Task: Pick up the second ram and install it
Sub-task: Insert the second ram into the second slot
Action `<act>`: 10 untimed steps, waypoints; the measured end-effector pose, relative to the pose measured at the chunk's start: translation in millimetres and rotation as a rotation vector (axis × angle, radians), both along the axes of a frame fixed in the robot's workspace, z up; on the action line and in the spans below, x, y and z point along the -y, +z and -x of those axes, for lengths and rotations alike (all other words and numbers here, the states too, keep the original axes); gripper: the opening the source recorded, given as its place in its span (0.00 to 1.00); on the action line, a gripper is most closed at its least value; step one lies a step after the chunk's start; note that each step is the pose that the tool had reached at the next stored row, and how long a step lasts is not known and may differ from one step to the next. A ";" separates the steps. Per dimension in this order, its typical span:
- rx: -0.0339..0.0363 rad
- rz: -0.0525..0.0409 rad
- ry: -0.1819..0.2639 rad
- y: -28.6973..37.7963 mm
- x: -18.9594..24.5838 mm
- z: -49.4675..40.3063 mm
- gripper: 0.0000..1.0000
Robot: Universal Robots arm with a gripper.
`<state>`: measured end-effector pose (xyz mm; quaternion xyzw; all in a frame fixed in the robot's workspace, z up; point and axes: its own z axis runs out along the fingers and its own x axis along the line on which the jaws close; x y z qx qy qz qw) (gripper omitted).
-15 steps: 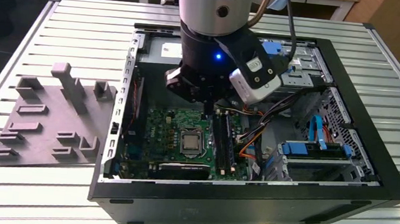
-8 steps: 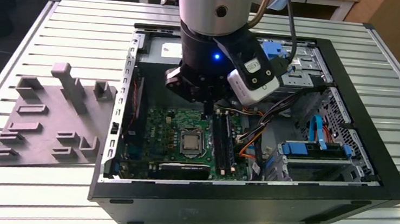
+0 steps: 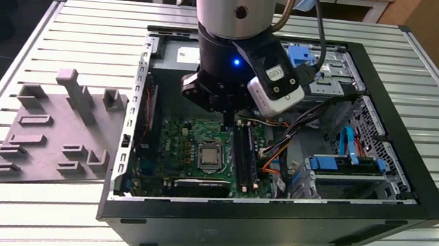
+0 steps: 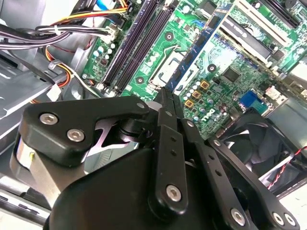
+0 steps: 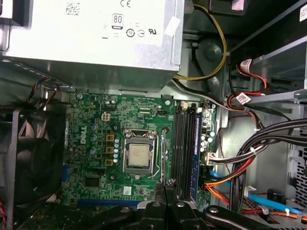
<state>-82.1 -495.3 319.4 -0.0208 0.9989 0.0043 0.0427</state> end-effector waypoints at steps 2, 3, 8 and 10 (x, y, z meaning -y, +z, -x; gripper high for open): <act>0.0001 -0.0004 -0.007 0.0 0.0 0.0 0.11; 0.0000 -0.0012 -0.007 0.0 0.0 0.0 0.11; 0.0000 -0.0038 -0.007 0.0 0.0 0.0 0.11; 0.0000 -0.0044 -0.007 0.0 0.0 0.0 0.11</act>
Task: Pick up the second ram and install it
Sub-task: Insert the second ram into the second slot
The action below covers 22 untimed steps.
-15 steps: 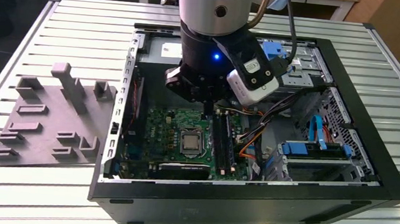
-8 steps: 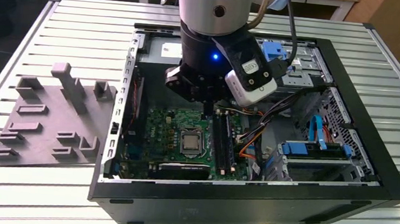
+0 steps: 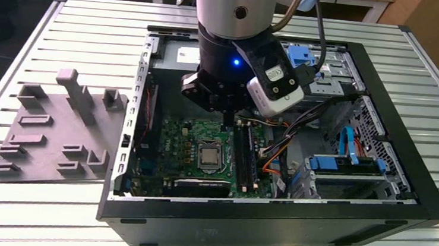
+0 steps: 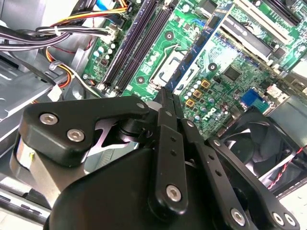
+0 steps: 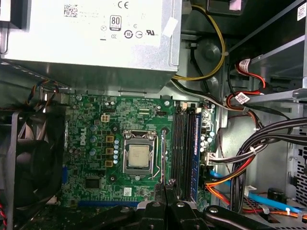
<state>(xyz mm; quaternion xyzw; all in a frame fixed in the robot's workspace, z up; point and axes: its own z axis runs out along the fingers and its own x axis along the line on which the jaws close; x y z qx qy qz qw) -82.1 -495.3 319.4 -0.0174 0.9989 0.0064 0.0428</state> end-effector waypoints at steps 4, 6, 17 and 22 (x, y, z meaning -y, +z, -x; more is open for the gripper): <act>0.0000 -0.0028 0.000 -0.2 0.0 0.0 0.11; 0.0000 -0.0033 0.000 -0.3 0.0 0.0 0.11; -0.0001 -0.0092 0.000 -0.7 0.0 0.0 0.11; -0.0001 -0.0098 0.000 -1.4 0.0 0.0 0.11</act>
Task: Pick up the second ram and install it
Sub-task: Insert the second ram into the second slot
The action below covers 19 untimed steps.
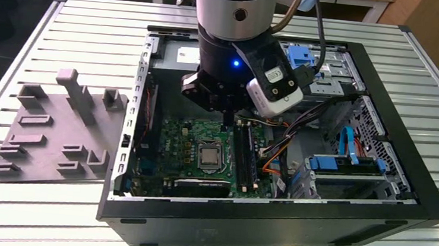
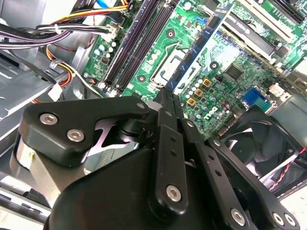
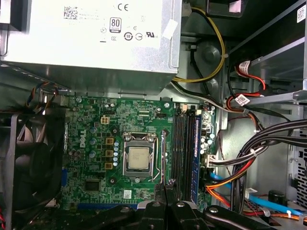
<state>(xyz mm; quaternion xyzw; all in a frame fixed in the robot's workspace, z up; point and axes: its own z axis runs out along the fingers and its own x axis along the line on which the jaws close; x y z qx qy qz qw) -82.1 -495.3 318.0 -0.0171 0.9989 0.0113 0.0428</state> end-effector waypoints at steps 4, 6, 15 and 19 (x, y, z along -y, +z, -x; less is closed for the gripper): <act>0.0002 -0.0004 0.000 -0.3 0.0 -0.8 0.11; 0.0001 -0.0003 0.000 -0.3 0.0 -1.9 0.11; 0.0001 -0.0001 0.000 -0.4 0.0 -4.9 0.11; 0.0000 -0.0001 0.000 -0.5 -0.1 -5.0 0.11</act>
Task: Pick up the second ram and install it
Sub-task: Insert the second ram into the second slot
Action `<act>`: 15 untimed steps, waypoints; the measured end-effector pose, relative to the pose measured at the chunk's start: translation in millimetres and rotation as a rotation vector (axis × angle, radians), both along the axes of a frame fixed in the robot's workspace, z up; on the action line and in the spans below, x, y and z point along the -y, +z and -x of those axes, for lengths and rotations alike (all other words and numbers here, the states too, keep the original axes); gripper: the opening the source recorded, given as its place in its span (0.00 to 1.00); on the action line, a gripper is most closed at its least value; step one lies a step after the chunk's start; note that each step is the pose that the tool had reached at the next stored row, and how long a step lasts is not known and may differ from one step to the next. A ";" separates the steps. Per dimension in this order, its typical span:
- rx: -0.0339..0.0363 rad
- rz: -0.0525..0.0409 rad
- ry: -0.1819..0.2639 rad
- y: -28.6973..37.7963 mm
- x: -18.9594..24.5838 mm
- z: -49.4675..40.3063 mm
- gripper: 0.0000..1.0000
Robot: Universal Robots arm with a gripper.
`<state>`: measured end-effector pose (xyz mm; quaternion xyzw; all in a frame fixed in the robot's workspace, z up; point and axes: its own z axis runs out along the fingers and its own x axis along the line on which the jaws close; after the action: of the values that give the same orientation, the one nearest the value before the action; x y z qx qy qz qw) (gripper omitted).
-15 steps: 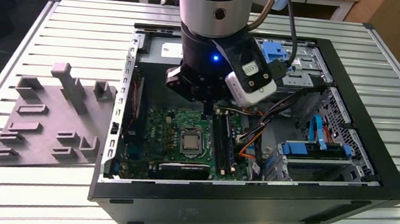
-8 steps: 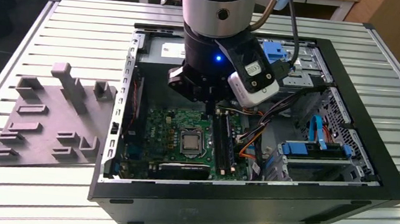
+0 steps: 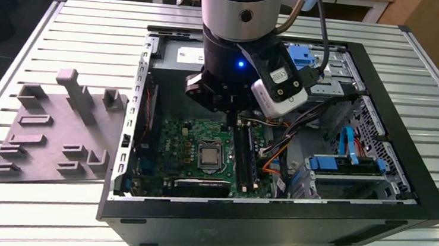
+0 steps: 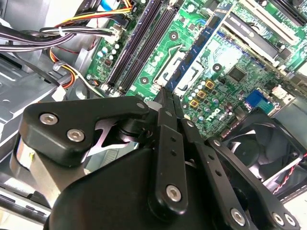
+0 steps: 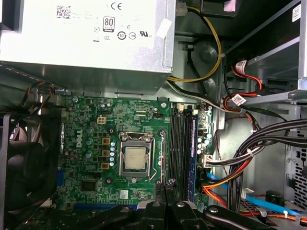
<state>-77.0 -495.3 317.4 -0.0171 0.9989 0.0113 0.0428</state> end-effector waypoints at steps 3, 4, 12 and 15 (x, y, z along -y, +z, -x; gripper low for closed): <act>0.0000 0.0000 0.000 -0.7 0.0 0.0 0.11; 0.0000 -0.0001 0.000 -1.0 0.0 0.0 0.11; 0.0000 -0.0004 0.000 -4.7 0.0 0.0 0.11; 0.0000 -0.0005 0.000 -4.9 0.0 0.0 0.11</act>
<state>-77.1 -495.3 312.5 -0.0171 0.9989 0.0116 0.0429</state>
